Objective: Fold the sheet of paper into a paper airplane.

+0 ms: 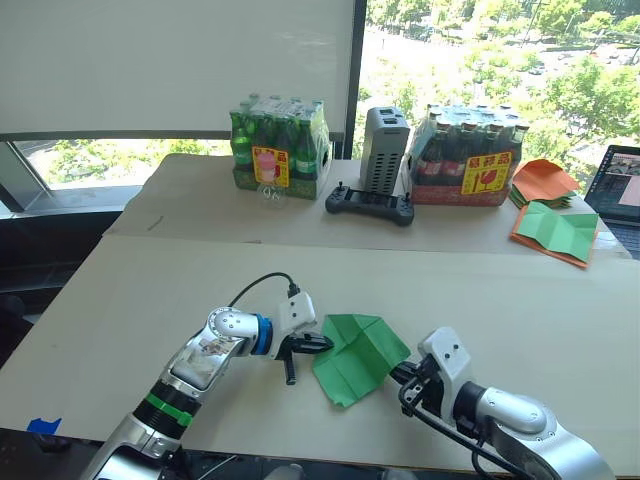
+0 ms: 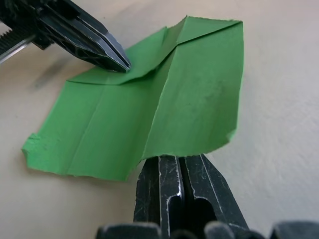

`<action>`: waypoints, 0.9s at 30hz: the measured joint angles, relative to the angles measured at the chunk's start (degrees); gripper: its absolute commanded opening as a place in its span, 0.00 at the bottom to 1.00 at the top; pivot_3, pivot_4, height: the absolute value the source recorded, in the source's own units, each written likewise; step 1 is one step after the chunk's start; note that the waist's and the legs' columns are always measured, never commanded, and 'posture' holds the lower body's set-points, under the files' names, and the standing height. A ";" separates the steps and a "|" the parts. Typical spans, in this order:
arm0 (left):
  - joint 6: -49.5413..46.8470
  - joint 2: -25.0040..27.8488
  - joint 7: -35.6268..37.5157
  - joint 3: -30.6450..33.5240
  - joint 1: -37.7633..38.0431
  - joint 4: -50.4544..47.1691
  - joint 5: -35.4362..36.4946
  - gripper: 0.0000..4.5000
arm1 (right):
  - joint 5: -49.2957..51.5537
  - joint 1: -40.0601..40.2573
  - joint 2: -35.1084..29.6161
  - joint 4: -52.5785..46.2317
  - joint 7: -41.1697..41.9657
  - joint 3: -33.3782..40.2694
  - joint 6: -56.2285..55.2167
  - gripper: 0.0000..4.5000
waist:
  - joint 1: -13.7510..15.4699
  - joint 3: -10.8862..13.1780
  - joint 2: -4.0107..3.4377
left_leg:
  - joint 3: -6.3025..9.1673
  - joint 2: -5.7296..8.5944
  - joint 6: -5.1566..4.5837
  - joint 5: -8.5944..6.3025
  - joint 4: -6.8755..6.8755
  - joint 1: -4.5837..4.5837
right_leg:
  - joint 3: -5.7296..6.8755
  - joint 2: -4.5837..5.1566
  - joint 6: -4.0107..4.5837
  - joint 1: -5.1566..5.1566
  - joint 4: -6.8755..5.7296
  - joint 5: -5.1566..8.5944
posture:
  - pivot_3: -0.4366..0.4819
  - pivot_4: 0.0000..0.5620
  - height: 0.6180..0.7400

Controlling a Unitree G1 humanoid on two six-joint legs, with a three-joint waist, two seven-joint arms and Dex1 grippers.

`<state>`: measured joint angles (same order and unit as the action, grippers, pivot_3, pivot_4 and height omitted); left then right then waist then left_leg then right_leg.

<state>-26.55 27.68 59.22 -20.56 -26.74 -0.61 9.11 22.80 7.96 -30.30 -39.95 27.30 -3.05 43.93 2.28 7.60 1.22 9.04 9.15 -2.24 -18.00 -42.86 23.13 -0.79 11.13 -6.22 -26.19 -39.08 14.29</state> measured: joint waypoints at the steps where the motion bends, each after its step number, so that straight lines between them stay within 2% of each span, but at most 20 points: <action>1: 0.00 -0.28 0.04 -0.10 -0.42 0.50 -0.02 0.01 | -0.01 -0.02 0.05 0.01 -0.01 -0.07 0.00 0.00 | 0.02 0.00 0.00 | 0.00 0.00 0.00 0.00 0.00 0.00 | 0.01 0.00 0.00 0.00 0.00 0.00 | 0.48 0.27 0.47; 13: 0.71 -3.62 1.15 -2.84 -3.85 3.71 -1.19 0.01 | -0.04 -4.29 1.32 1.93 0.55 -3.44 0.00 0.00 | -0.32 0.00 0.00 | -0.01 -0.02 0.00 0.00 0.00 0.04 | 0.00 -0.02 0.00 -0.06 0.00 0.00 | 0.48 0.27 0.47; 23: 2.28 -3.68 1.50 -2.54 -3.89 5.07 -1.19 0.01 | -2.04 -16.58 5.87 8.84 1.79 -11.04 -0.60 0.00 | -0.77 0.00 0.00 | 0.03 0.00 0.01 0.01 -0.03 0.04 | 0.02 -0.01 0.00 -0.05 -0.05 0.00 | 0.48 0.27 0.47; 27: 1.52 -1.48 0.89 -0.29 -2.15 3.24 -0.95 0.01 | -4.28 -18.56 6.35 11.90 2.31 -13.51 -2.81 0.00 | -1.55 0.00 0.00 | 0.03 -0.01 0.01 0.01 -0.02 0.01 | 0.01 -0.02 0.00 -0.07 -0.08 0.00 | 0.48 0.27 0.47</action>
<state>-25.03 26.20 60.11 -20.85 -28.89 2.63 8.16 18.52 -10.60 -23.95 -28.05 29.61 -16.56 41.11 0.74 7.60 1.21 9.06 9.14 -2.23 -17.99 -42.88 23.15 -0.78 11.11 -6.22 -26.25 -39.17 14.28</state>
